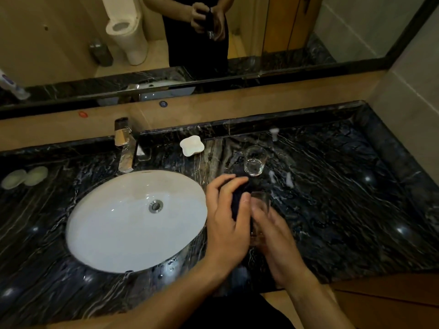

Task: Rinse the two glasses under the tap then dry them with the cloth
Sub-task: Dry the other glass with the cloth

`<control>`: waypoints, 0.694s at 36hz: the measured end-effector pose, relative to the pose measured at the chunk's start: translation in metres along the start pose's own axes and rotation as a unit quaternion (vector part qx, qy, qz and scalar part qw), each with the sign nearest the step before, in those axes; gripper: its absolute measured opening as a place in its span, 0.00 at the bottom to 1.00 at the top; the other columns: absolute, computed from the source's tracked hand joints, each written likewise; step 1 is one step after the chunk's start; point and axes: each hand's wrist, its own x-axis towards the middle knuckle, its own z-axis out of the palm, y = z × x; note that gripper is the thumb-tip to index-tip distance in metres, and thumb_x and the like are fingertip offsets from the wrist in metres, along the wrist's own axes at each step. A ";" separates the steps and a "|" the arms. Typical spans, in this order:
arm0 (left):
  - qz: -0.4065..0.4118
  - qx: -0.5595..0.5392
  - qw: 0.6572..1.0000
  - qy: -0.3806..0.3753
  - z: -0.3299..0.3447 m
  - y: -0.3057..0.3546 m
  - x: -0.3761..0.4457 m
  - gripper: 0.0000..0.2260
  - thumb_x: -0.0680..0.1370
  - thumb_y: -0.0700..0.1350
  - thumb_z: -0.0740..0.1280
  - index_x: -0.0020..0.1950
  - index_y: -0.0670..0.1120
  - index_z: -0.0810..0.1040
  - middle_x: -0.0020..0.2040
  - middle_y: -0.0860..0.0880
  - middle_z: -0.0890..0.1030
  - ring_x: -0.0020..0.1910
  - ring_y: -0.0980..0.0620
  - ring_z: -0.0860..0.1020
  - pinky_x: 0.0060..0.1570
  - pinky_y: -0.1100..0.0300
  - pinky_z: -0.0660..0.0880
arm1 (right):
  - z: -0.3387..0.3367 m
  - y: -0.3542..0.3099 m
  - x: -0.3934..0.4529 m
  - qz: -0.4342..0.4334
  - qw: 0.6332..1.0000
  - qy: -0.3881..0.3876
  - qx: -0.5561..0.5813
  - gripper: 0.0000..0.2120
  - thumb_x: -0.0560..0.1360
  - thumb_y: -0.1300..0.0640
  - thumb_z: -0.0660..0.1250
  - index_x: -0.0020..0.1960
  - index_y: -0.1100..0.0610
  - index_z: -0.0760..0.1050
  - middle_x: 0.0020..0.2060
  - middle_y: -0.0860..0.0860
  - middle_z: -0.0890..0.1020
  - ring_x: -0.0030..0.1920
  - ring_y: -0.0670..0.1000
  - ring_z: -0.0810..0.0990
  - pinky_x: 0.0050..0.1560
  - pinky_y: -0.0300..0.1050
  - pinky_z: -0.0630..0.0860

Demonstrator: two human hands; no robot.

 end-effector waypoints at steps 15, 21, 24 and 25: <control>0.110 0.011 0.993 -0.037 0.000 -0.009 -0.031 0.12 0.83 0.50 0.61 0.66 0.53 0.73 0.68 0.49 0.68 0.70 0.51 0.68 0.70 0.58 0.65 | -0.001 -0.010 0.006 0.074 0.948 -0.035 0.309 0.33 0.72 0.42 0.67 0.69 0.62 0.74 0.55 0.60 0.83 0.54 0.56 0.83 0.54 0.48 0.82; -0.140 -0.114 0.983 0.042 -0.005 0.003 0.015 0.09 0.79 0.52 0.62 0.58 0.62 0.75 0.62 0.51 0.76 0.62 0.57 0.75 0.66 0.55 0.72 | -0.005 -0.004 0.005 0.067 0.969 -0.068 0.227 0.30 0.76 0.39 0.60 0.72 0.56 0.71 0.66 0.57 0.79 0.61 0.57 0.81 0.54 0.52 0.81; -0.204 -0.128 0.971 0.015 -0.009 -0.006 0.035 0.08 0.79 0.55 0.62 0.56 0.63 0.77 0.60 0.52 0.79 0.61 0.53 0.77 0.66 0.46 0.73 | -0.008 -0.010 0.008 0.066 0.978 -0.071 0.183 0.26 0.77 0.44 0.60 0.72 0.55 0.71 0.60 0.55 0.82 0.56 0.58 0.83 0.52 0.54 0.81; -0.197 -0.106 0.975 0.010 -0.008 -0.008 0.037 0.07 0.80 0.53 0.62 0.56 0.62 0.77 0.61 0.52 0.78 0.61 0.55 0.76 0.66 0.47 0.73 | -0.006 -0.012 0.008 0.068 0.979 -0.069 0.180 0.26 0.76 0.44 0.61 0.71 0.54 0.72 0.55 0.55 0.84 0.51 0.56 0.84 0.48 0.52 0.81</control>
